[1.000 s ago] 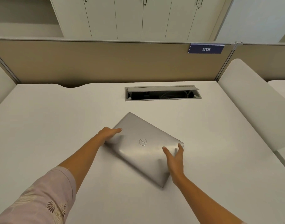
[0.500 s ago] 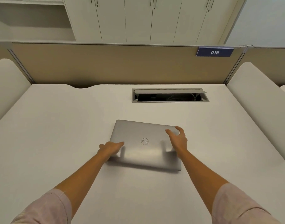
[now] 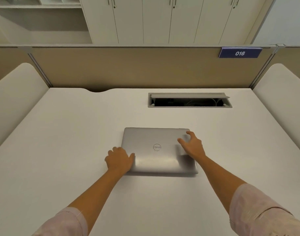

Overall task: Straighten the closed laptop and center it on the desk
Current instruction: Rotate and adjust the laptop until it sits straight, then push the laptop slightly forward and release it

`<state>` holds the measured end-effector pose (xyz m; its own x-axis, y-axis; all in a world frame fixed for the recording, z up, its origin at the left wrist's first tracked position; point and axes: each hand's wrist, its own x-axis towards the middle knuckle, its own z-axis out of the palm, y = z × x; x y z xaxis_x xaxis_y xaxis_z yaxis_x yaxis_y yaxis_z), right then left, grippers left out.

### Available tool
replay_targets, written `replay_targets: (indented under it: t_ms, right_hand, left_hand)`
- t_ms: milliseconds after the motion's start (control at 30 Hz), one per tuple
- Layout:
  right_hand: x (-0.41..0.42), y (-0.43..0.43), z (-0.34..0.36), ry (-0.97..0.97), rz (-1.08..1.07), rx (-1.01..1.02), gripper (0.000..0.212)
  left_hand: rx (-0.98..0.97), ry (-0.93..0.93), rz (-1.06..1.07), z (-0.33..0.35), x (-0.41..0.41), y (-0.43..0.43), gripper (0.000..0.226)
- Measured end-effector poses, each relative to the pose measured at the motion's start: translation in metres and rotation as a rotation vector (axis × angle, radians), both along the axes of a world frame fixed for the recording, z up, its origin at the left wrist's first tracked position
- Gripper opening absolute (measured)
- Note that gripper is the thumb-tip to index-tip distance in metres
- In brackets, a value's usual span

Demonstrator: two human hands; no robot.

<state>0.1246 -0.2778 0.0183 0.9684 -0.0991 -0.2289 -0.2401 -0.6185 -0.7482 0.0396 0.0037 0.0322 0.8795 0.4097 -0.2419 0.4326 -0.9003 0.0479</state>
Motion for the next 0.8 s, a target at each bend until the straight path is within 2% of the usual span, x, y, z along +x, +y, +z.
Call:
replay_targets:
  t_ms: [67, 133, 200, 300, 367, 467, 533, 800]
  right_hand:
    - [-0.008, 0.001, -0.001, -0.068, 0.135, -0.236, 0.071]
    - [-0.022, 0.003, -0.007, -0.226, 0.307, -0.434, 0.073]
    - [-0.040, 0.005, -0.015, -0.327, 0.515, -0.429, 0.072]
    - [-0.066, 0.005, -0.034, -0.369, 0.817, -0.434, 0.070]
    - [-0.076, 0.004, -0.045, -0.408, 0.883, -0.511, 0.070]
    - [-0.077, 0.002, -0.048, -0.417, 0.866, -0.565, 0.066]
    - [-0.076, 0.002, -0.048, -0.423, 0.872, -0.587, 0.063]
    - [-0.067, 0.001, -0.045, -0.415, 0.880, -0.573, 0.061]
  left_hand:
    - [0.039, -0.105, -0.157, -0.007, -0.002, -0.002, 0.079]
    - [-0.044, -0.161, -0.380, -0.015, -0.002, -0.003, 0.078]
    - [-0.124, -0.173, -0.618, -0.023, -0.005, -0.007, 0.076]
    - [-0.102, -0.159, -0.870, -0.036, -0.013, -0.010, 0.076]
    - [-0.082, -0.138, -0.903, -0.043, -0.017, -0.012, 0.076]
    - [-0.062, -0.120, -0.900, -0.044, -0.020, -0.015, 0.074]
    - [0.010, -0.167, -0.927, -0.042, -0.020, -0.017, 0.071]
    - [0.082, -0.244, -0.945, -0.041, -0.016, -0.020, 0.066]
